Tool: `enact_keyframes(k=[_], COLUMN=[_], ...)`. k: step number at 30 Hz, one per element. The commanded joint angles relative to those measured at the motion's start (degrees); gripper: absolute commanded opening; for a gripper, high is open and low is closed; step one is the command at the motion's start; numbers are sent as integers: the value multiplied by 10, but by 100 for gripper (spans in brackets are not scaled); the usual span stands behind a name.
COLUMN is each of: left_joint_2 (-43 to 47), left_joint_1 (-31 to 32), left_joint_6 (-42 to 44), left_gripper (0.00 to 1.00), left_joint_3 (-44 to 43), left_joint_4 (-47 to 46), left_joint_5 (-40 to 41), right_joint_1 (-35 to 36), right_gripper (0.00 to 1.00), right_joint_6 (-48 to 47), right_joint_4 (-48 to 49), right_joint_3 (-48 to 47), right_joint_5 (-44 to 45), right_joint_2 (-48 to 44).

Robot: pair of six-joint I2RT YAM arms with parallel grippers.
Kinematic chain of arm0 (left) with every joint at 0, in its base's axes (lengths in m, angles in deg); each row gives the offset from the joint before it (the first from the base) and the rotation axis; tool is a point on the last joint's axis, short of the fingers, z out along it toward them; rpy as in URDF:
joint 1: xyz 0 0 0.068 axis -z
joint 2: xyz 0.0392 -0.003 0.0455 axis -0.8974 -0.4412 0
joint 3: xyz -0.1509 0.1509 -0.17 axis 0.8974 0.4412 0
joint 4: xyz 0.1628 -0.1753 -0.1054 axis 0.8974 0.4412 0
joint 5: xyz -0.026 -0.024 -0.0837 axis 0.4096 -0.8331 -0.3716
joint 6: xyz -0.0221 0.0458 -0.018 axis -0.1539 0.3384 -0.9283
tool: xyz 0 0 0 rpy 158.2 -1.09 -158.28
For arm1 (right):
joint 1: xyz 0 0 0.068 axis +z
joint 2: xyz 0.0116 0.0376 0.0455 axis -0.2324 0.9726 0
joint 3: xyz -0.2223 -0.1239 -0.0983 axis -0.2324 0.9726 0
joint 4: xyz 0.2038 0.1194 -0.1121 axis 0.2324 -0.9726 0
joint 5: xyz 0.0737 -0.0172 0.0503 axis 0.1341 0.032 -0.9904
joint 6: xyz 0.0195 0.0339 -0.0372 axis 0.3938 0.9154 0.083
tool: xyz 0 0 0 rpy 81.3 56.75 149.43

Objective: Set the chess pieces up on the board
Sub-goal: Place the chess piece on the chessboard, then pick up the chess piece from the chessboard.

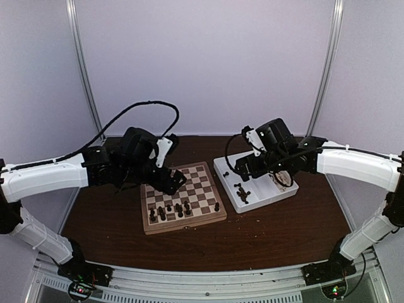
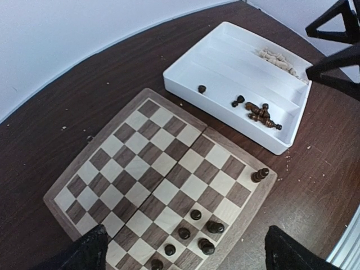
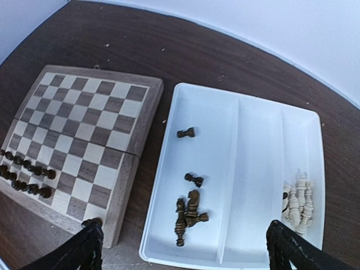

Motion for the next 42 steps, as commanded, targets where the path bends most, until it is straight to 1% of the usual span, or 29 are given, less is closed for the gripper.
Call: enact_keyframes(k=[1, 3, 7, 9, 12, 15, 17, 20, 22, 24, 25, 27, 28, 33, 37, 42], left_joint_2=[-47, -74, -139, -172, -224, -274, -299, -332, -350, -367, -376, -389, -397, -423, -432, -442], left_joint_1=[21, 31, 46, 52, 59, 65, 67, 67, 67, 67, 67, 67, 67, 67, 67, 68], left_joint_6=[-34, -50, -67, -75, -83, -86, -87, -89, -93, -96, -98, -106, -108, -114, -117, -116], left_gripper=[97, 97, 92, 88, 79, 75, 72, 63, 57, 48, 47, 47, 47, 47, 53, 53], left_joint_3=[-44, -65, -122, -156, -207, -261, -289, -321, -341, -362, -371, -377, -381, -394, -399, -400], left_joint_4=[19, 30, 64, 81, 100, 127, 141, 153, 164, 178, 181, 183, 183, 189, 192, 199], left_joint_5=[-31, -29, -34, -40, -62, -74, -83, -101, -110, -115, -117, -117, -132, -143, -147, -146], right_joint_1=[-12, -15, -18, -20, -21, -22, -26, -33, -33, -34, -35, -41, -46, -52, -56, -61], right_gripper=[100, 100, 99, 99, 98, 97, 97, 97, 97, 97, 97, 97, 97, 97, 97, 97], right_joint_6=[-11, -13, -9, -19, -15, -7, 0, 18, 16, 15, 21, 39, 47, 56, 64, 69], right_joint_4=[155, 191, 278, 338, 406, 481, 508, 473, 469, 470, 470, 459, 450, 446, 445, 444], right_joint_3=[79, 101, 155, 190, 244, 302, 320, 302, 298, 300, 301, 297, 293, 288, 286, 287], right_joint_5=[78, 80, 115, 117, 133, 145, 150, 142, 144, 154, 158, 157, 152, 132, 123, 116], right_joint_2=[-50, -60, -76, -79, -76, -66, -51, -42, -46, -50, -51, -45, -41, -32, -30, -28])
